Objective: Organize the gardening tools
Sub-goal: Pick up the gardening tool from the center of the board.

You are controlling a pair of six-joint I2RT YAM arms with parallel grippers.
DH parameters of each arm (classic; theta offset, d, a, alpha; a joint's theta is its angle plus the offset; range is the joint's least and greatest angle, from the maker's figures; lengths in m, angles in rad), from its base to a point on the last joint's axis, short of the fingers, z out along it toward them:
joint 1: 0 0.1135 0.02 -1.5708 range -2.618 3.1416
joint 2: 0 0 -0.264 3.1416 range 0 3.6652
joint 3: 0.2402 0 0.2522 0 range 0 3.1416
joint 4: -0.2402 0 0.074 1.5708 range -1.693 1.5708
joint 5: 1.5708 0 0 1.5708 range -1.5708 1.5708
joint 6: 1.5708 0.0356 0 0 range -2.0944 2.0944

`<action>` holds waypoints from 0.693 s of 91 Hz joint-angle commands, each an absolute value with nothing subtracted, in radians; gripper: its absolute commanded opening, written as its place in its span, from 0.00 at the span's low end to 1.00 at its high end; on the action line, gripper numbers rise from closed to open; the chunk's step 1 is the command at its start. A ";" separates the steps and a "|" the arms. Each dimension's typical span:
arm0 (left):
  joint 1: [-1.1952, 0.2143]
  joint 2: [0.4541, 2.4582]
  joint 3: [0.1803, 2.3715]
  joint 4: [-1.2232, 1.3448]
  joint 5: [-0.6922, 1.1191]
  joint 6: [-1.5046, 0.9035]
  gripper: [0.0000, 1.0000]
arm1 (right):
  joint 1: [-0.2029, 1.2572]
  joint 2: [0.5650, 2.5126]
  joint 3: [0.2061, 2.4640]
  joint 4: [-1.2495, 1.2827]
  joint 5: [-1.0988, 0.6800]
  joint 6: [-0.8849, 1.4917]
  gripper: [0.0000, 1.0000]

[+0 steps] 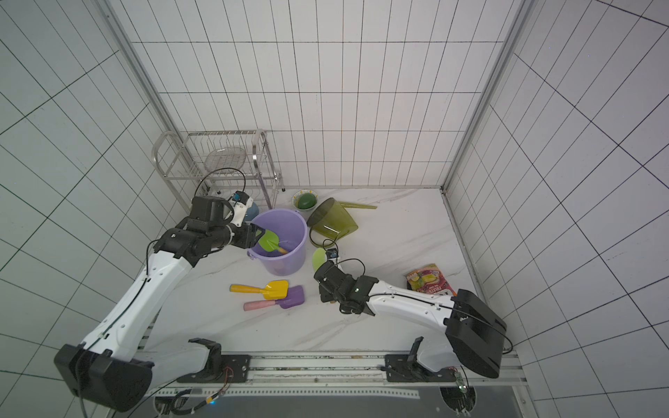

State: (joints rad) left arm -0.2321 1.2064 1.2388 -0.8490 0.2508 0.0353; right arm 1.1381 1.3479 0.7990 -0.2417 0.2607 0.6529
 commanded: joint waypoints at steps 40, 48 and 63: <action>-0.258 1.217 1.285 -0.973 0.750 0.061 0.69 | 1.201 1.164 0.720 0.017 0.162 0.256 0.10; -0.271 1.226 1.282 -0.987 0.775 0.077 0.70 | 1.210 1.172 0.721 0.049 0.146 0.233 0.10; -0.292 1.238 1.273 -1.011 0.799 0.100 0.70 | 1.235 1.180 0.723 0.100 0.134 0.197 0.11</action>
State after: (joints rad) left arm -0.2783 1.2293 1.2587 -0.9855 0.7410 0.0650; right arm 1.2186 1.1820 0.7250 0.0116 0.1532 0.2512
